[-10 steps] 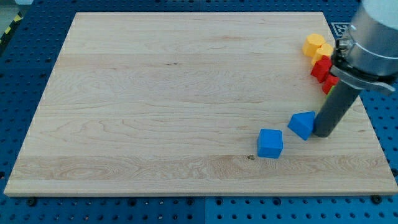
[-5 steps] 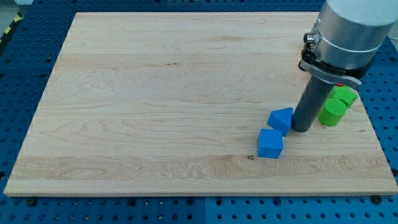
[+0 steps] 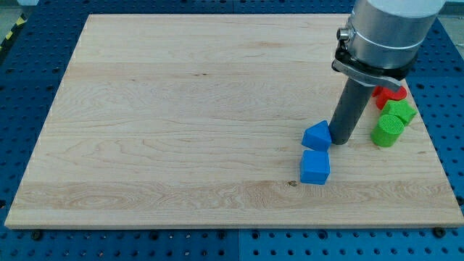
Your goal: Move the blue triangle to blue cube
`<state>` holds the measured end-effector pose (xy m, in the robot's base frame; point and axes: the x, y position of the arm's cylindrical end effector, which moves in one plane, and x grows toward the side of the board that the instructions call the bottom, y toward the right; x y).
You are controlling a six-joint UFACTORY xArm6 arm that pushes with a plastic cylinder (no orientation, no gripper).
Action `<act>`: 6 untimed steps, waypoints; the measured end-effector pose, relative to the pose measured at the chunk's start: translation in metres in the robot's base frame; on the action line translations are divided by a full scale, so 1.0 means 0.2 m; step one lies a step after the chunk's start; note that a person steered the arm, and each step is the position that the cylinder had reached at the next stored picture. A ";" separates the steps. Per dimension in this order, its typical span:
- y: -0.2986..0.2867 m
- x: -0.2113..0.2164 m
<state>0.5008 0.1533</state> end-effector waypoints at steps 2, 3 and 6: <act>-0.07 -0.18; -0.10 -0.11; -0.04 -0.02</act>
